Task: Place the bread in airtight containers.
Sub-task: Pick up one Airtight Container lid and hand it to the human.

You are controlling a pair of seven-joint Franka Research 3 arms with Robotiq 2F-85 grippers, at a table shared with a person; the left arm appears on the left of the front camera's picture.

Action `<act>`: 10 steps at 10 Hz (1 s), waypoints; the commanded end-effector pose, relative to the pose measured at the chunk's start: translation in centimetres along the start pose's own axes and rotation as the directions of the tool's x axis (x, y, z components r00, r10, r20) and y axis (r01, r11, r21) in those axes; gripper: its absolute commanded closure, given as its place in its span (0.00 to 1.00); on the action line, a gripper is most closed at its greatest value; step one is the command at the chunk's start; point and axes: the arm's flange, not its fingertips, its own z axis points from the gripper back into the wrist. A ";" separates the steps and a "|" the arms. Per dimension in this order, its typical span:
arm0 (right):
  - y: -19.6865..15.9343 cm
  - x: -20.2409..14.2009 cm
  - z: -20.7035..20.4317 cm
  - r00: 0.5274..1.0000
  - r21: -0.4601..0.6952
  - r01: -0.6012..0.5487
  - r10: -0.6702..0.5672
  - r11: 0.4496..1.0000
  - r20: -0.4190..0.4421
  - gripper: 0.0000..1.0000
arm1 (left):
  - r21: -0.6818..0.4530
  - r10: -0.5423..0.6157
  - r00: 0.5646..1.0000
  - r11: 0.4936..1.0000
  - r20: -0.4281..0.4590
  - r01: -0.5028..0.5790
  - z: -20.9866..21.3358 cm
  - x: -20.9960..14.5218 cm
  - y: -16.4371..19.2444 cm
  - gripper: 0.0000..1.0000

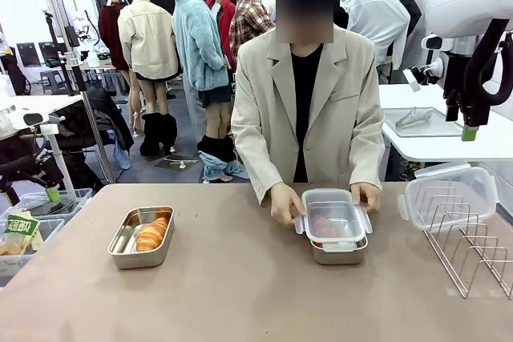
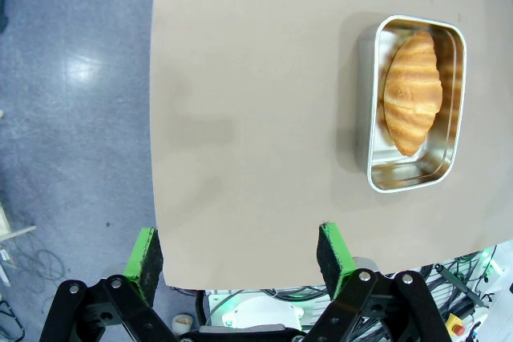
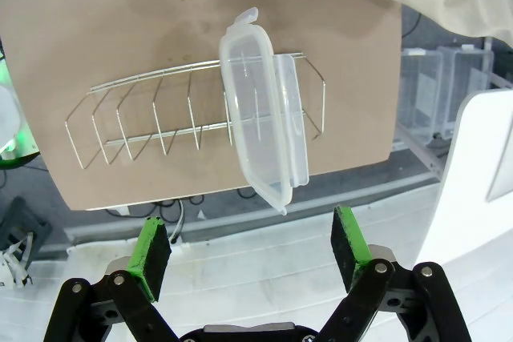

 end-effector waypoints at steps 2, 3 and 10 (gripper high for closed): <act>0.0 -0.1 0.1 1.000 -0.003 -0.003 0.003 1.000 -0.002 0.00 | 0.013 0.018 1.000 1.000 0.013 -0.018 -0.1 0.0 0.0 0.00; 0.0 -0.1 0.1 1.000 -0.003 -0.003 0.003 1.000 -0.002 0.00 | 0.013 0.018 1.000 1.000 0.013 -0.018 -0.1 0.0 0.0 0.00; 0.0 -0.1 0.1 1.000 -0.003 -0.003 0.003 1.000 -0.002 0.00 | 0.013 0.018 1.000 1.000 0.013 -0.018 -0.1 0.0 0.0 0.00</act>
